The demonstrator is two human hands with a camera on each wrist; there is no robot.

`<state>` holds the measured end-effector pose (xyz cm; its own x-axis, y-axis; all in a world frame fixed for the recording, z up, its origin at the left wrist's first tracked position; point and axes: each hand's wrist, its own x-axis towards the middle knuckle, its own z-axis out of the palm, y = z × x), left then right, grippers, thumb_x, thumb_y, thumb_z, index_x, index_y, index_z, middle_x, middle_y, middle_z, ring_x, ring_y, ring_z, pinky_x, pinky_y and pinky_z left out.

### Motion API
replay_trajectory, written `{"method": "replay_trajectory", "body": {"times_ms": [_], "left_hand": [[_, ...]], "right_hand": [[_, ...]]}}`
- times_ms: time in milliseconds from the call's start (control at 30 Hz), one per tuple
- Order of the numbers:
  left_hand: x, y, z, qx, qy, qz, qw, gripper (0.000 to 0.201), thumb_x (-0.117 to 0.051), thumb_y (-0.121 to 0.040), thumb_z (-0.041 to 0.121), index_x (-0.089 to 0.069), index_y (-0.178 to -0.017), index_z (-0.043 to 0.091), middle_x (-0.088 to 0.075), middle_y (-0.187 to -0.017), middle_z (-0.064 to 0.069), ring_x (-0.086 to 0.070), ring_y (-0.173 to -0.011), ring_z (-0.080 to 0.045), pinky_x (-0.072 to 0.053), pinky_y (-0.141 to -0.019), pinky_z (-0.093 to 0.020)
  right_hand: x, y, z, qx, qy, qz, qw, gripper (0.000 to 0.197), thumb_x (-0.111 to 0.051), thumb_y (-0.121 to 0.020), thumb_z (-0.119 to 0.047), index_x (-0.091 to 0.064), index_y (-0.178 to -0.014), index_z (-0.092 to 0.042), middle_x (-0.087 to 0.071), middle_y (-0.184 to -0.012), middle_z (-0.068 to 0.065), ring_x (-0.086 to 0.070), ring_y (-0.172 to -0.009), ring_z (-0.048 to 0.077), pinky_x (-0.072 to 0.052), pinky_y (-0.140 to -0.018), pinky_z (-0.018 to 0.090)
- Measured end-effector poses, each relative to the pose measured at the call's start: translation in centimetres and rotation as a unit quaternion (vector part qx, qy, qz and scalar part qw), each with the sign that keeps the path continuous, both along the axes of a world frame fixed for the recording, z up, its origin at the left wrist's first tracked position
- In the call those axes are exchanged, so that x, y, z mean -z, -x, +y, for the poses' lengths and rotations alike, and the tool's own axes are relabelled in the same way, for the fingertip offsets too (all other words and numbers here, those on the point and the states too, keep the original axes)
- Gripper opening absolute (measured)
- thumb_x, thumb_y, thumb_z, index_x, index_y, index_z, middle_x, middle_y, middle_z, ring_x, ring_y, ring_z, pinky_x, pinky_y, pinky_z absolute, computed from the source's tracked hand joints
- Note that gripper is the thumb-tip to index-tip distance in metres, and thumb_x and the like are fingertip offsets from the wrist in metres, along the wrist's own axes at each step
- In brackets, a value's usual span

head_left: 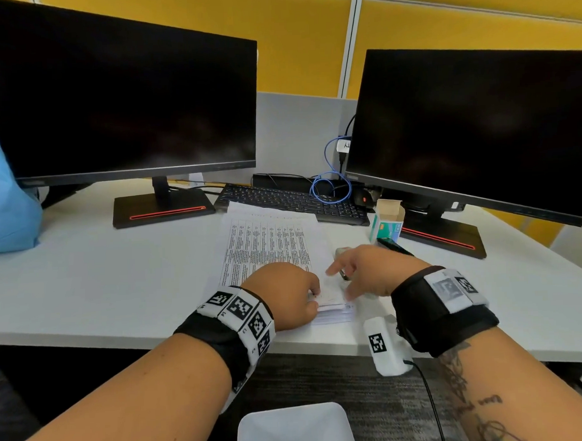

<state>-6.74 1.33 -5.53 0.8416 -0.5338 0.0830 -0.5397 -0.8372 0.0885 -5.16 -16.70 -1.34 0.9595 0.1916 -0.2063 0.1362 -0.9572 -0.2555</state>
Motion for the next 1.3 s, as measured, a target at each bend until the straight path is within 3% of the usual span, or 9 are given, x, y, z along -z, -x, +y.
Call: {"method": "replay_trajectory", "body": {"times_ms": [333, 433, 533, 633, 733, 900, 1067, 1167, 1300], "left_hand": [[-0.6, 0.4, -0.4, -0.045, 0.023, -0.071, 0.996, 0.019, -0.038, -0.101, 0.026, -0.051, -0.100, 0.012, -0.047, -0.074, 0.000, -0.047, -0.067, -0.023, -0.038, -0.061, -0.030], [-1.7, 1.0, -0.9, -0.056, 0.061, -0.104, 0.991, 0.018, -0.038, -0.101, 0.027, -0.049, -0.099, 0.013, -0.048, -0.075, 0.000, -0.048, -0.066, -0.024, -0.039, -0.060, -0.032], [-2.8, 2.3, -2.0, -0.021, 0.078, -0.117, 0.990, 0.013, -0.039, -0.100, 0.025, -0.042, -0.091, 0.017, -0.045, -0.073, 0.001, -0.045, -0.066, -0.023, -0.035, -0.059, -0.032], [-3.1, 3.2, -2.7, 0.026, 0.084, -0.078, 0.993, 0.017, -0.041, -0.099, 0.029, -0.048, -0.085, 0.020, -0.052, -0.073, 0.001, -0.048, -0.066, -0.022, -0.034, -0.058, -0.031], [-3.2, 2.7, -2.1, -0.018, 0.174, -0.007, 0.984, 0.030, -0.042, -0.099, 0.044, -0.059, -0.089, 0.022, -0.062, -0.079, 0.003, -0.055, -0.072, -0.015, -0.047, -0.067, -0.030], [-3.2, -1.2, 2.2, -0.261, 0.375, 0.023, 0.889, 0.058, -0.061, -0.090, 0.045, -0.039, -0.140, 0.025, -0.051, -0.136, -0.003, -0.063, -0.097, -0.019, -0.054, -0.082, -0.034], [-3.5, -2.6, 5.8, -0.353, 0.602, 0.125, 0.706, 0.088, -0.070, -0.084, 0.041, -0.015, -0.152, 0.028, -0.048, -0.142, -0.013, -0.055, -0.119, -0.034, -0.046, -0.100, -0.044], [-3.5, -2.6, 6.8, -0.291, 0.712, 0.234, 0.595, 0.079, -0.078, -0.078, 0.027, -0.037, -0.145, 0.017, -0.066, -0.121, -0.014, -0.070, -0.099, -0.035, -0.054, -0.086, -0.057], [-4.1, -1.0, 6.1, -0.196, 0.741, 0.222, 0.603, 0.022, -0.057, -0.095, 0.005, -0.065, -0.112, 0.015, -0.073, -0.108, -0.012, -0.072, -0.096, -0.030, -0.058, -0.082, -0.048]], "right_hand": [[-0.3, 0.6, -0.7, 0.026, -0.119, -0.003, 0.993, 0.023, -0.061, -0.091, -0.012, -0.066, -0.092, -0.034, -0.068, -0.099, 0.002, -0.064, -0.082, 0.014, -0.053, -0.071, 0.026], [0.0, -0.1, -0.9, 0.196, -0.409, 0.047, 0.890, 0.034, -0.048, -0.101, -0.033, -0.049, -0.127, -0.011, -0.067, -0.083, 0.018, -0.062, -0.058, 0.022, -0.049, -0.053, 0.029], [0.5, -0.6, -0.7, 0.237, -0.513, 0.128, 0.815, 0.050, -0.050, -0.097, -0.051, -0.047, -0.117, -0.006, -0.068, -0.084, 0.025, -0.068, -0.060, 0.030, -0.055, -0.049, 0.030], [1.0, -1.1, -0.7, 0.248, -0.507, 0.103, 0.819, 0.016, -0.066, -0.091, -0.011, -0.054, -0.096, -0.001, -0.068, -0.070, 0.018, -0.068, -0.055, 0.025, -0.055, -0.051, 0.030], [1.0, -1.4, -1.4, 0.234, -0.458, 0.082, 0.854, 0.015, -0.063, -0.085, 0.009, -0.058, -0.097, 0.002, -0.069, -0.102, 0.024, -0.070, -0.089, 0.038, -0.056, -0.085, 0.050], [0.4, -0.9, -3.5, 0.175, -0.553, 0.139, 0.802, 0.044, -0.044, -0.090, 0.016, -0.057, -0.125, -0.007, -0.067, -0.118, 0.021, -0.064, -0.107, 0.042, -0.050, -0.091, 0.060], [0.5, -0.5, -4.4, 0.097, -0.614, 0.179, 0.762, 0.058, -0.038, -0.087, 0.018, -0.049, -0.135, -0.013, -0.063, -0.127, 0.021, -0.061, -0.113, 0.045, -0.050, -0.089, 0.065], [0.8, 0.1, -4.4, 0.073, -0.615, 0.185, 0.763, 0.058, -0.037, -0.088, 0.018, -0.050, -0.134, -0.013, -0.063, -0.127, 0.020, -0.061, -0.114, 0.045, -0.051, -0.087, 0.063], [0.9, 1.0, -4.4, 0.070, -0.550, 0.164, 0.816, 0.038, -0.052, -0.093, 0.005, -0.057, -0.125, -0.015, -0.069, -0.118, 0.014, -0.067, -0.107, 0.035, -0.053, -0.091, 0.055]]}}
